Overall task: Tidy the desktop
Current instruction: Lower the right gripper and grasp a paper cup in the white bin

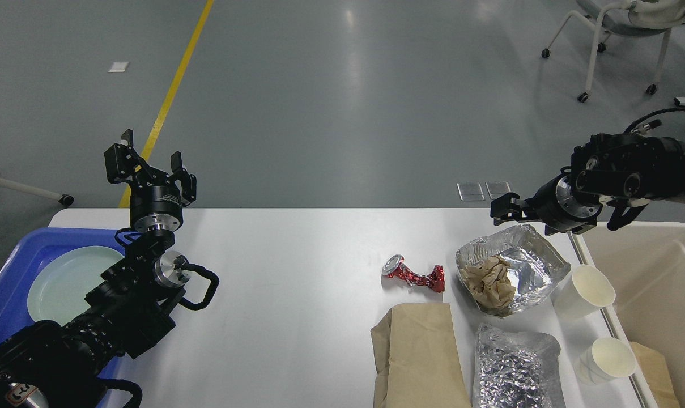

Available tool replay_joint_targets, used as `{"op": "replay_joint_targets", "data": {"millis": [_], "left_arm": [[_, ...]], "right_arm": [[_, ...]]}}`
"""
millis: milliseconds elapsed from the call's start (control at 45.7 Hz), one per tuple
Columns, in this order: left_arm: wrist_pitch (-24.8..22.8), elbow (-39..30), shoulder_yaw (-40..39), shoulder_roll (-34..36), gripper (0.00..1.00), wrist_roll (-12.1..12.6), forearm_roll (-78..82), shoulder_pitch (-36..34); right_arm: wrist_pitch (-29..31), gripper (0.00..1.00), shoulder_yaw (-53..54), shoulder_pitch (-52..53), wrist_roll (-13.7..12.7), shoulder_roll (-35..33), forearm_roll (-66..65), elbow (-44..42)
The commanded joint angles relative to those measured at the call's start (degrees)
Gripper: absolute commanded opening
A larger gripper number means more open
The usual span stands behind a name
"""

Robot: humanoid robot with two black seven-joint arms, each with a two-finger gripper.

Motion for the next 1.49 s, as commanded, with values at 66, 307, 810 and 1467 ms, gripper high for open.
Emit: {"op": "replay_joint_targets", "data": {"millis": [66,307,810,1467], "left_arm": [[0.0,0.1,0.0,0.0,1.00,0.0,0.0,0.0],[0.0,0.0,0.0,0.0,1.00,0.0,0.0,0.0],[0.0,0.0,0.0,0.0,1.00,0.0,0.0,0.0],[0.0,0.0,0.0,0.0,1.00,0.0,0.0,0.0]], "right_arm": [[0.7,1.00,-3.9,0.0,-0.1,-0.2,-0.8,-0.2],[2.1,1.00,-5.2,-2.2,-0.1,-0.3,-7.3,-0.2],[1.1,0.91,-4.6,-12.9,-0.1,0.1,-12.7,-5.8],[1.3,0.00,-4.2,-14.3,0.1,-0.5,-14.3,-6.8]]}}
